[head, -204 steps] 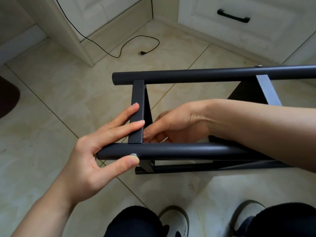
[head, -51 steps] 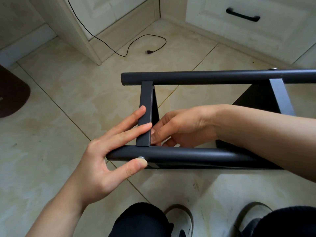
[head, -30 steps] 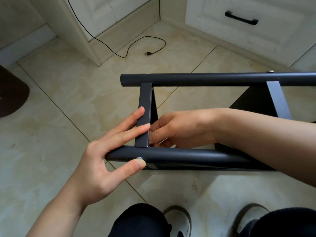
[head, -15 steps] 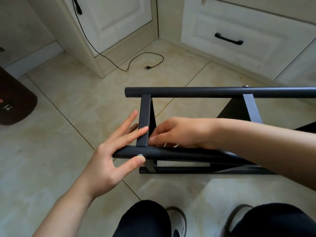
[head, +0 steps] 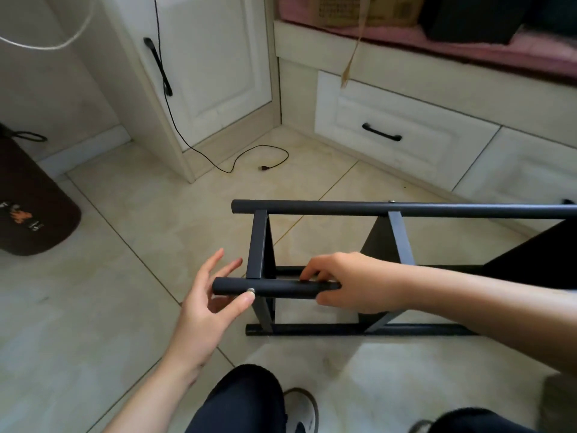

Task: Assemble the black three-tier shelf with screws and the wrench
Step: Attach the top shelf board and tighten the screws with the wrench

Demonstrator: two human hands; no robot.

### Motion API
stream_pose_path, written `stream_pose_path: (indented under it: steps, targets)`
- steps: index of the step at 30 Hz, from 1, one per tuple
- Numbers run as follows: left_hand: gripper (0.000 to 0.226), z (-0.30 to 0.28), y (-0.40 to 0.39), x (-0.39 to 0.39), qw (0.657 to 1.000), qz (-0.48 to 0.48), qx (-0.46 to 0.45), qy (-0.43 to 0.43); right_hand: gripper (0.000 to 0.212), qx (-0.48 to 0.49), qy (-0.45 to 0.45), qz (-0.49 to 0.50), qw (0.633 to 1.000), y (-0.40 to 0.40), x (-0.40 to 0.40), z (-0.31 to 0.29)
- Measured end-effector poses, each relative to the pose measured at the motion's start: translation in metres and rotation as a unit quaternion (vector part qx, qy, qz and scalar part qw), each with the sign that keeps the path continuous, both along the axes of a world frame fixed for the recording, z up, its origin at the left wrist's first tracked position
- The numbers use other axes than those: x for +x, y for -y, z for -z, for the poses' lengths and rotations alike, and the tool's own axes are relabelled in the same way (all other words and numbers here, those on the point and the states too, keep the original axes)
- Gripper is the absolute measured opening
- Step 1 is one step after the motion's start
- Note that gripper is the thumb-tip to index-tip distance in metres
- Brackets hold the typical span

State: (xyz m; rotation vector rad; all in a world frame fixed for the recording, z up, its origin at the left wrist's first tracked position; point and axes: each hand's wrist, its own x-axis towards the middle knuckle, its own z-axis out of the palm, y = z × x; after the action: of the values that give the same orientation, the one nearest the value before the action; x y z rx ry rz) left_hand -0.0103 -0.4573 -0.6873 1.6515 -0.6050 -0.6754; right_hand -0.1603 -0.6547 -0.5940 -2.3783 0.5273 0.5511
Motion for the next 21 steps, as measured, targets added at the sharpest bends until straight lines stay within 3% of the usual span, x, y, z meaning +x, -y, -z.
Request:
stream_pose_path:
  steps: [2, 4, 6, 21]
  targets:
    - [0.074, 0.004, 0.003, -0.005, 0.986, -0.07, -0.049, -0.144, 0.039, -0.013, 0.001, -0.002, 1.0, -0.001, 0.0, 0.003]
    - [0.065, 0.004, 0.007, -0.009, 0.947, -0.111, -0.085, -0.288, 0.039, -0.018, -0.001, 0.008, 1.0, 0.0, 0.001, 0.005]
    - [0.055, 0.002, 0.013, -0.014, 0.916, -0.113, -0.097, -0.374, 0.039, -0.001, 0.0, 0.023, 1.0, 0.001, 0.001, 0.006]
    - [0.039, -0.022, 0.043, -0.017, 0.906, -0.099, -0.092, -0.401, 0.041, 0.066, 0.058, 0.09, 0.992, 0.018, 0.001, 0.008]
